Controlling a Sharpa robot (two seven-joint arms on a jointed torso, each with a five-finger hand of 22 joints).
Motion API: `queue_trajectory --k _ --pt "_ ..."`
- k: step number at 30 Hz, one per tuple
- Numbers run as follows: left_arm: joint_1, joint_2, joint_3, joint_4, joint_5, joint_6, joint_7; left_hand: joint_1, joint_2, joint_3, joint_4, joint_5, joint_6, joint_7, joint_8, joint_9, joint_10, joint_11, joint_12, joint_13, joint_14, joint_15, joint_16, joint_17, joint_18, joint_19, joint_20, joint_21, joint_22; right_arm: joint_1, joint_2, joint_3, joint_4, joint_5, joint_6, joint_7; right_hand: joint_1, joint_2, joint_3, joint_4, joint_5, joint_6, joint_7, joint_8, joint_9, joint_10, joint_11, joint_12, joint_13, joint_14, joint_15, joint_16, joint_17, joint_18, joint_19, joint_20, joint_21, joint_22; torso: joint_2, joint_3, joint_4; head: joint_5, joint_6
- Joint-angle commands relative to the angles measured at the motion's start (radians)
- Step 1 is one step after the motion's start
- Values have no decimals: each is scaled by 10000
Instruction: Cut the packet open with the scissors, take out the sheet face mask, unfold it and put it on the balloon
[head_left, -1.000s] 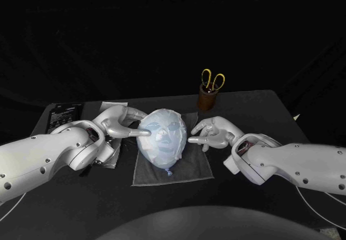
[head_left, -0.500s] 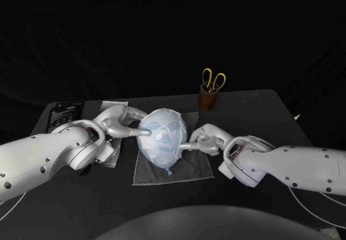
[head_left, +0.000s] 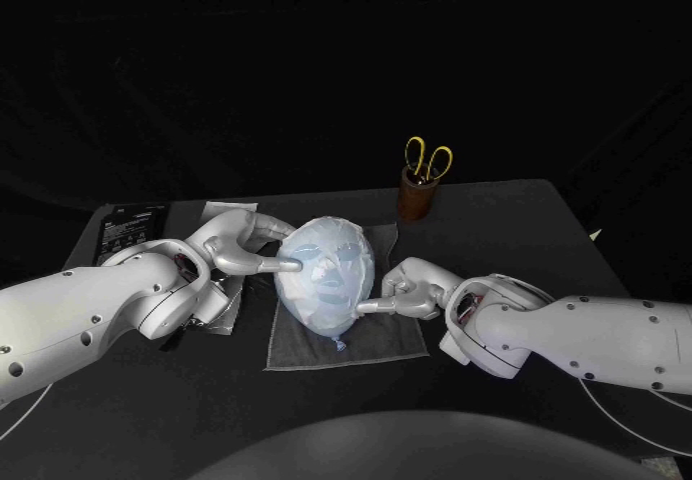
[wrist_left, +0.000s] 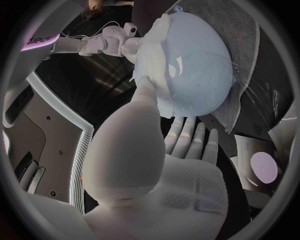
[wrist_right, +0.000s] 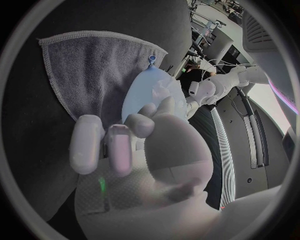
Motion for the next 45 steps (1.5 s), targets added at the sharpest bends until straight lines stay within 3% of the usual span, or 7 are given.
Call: queue_trajectory --k 1,12,15,18,29,35,45 --pt "-36 18 -34 47 0 343 -59 19 101 71 4 -69 23 737 19 -3 85 -4 34 10 52 16 -48 9 152 46 0 35 -14 -19 34 1 59 -384 400 -100 -96 4 88 -19 -29 307 -177 1306 2644 851 -574 2680 5921 599 -78 19 286 -181 28 -59 94 591 11 3 8 -16 1" --pt "-36 24 -34 43 1 356 -55 19 104 74 4 -70 12 740 16 -7 91 -1 32 10 54 19 -51 9 159 46 0 35 -16 -65 201 2 42 -296 187 43 -184 -8 153 -11 -29 412 -210 1427 2908 881 -603 2698 5978 608 -101 32 319 -193 52 -81 141 642 -3 -2 10 -36 1" --pt "-36 32 -35 43 1 362 -51 19 103 77 4 -70 13 743 16 -7 98 2 28 9 60 22 -53 10 167 49 1 36 -16 -75 317 3 -101 -108 87 37 -647 327 136 -15 -30 482 -246 1485 3130 926 -637 2725 6068 626 -130 64 397 -211 90 -112 211 720 4 0 24 -43 7" --pt "-36 34 -34 44 1 366 -51 19 103 77 4 -70 13 743 16 -7 98 2 28 9 60 22 -53 10 167 49 1 36 -16 -80 424 3 -260 -26 70 5 -675 463 107 -23 -29 501 -258 1493 3193 943 -647 2740 6108 635 -139 82 438 -219 108 -121 244 754 6 -2 20 -42 8" --pt "-36 29 -34 33 1 365 -60 18 105 80 4 -70 7 746 14 -10 105 5 23 8 58 24 -60 9 176 40 2 34 -24 -96 553 4 -659 -74 239 -8 -106 1142 -113 -134 -28 589 -308 1470 3492 992 -693 2746 6214 649 -179 106 513 -236 139 -164 314 850 -12 2 5 -25 1" --pt "-36 23 -34 1 1 363 -68 18 105 80 4 -70 7 746 14 -10 105 5 23 8 58 24 -60 9 176 40 2 34 -24 -98 398 4 -745 -357 501 130 428 1101 -344 -236 -30 592 -313 1405 3602 998 -697 2722 6236 653 -183 113 548 -241 137 -172 326 885 -1 5 3 -30 1" --pt "-36 27 -34 -53 1 354 -81 18 105 80 4 -70 7 746 14 -10 105 5 23 8 58 24 -60 9 176 40 2 34 -24 -98 98 3 -852 -676 692 170 565 1074 -355 -249 -28 585 -311 1378 3620 995 -696 2707 6231 653 -182 111 552 -244 140 -170 335 900 -5 9 0 -57 1"
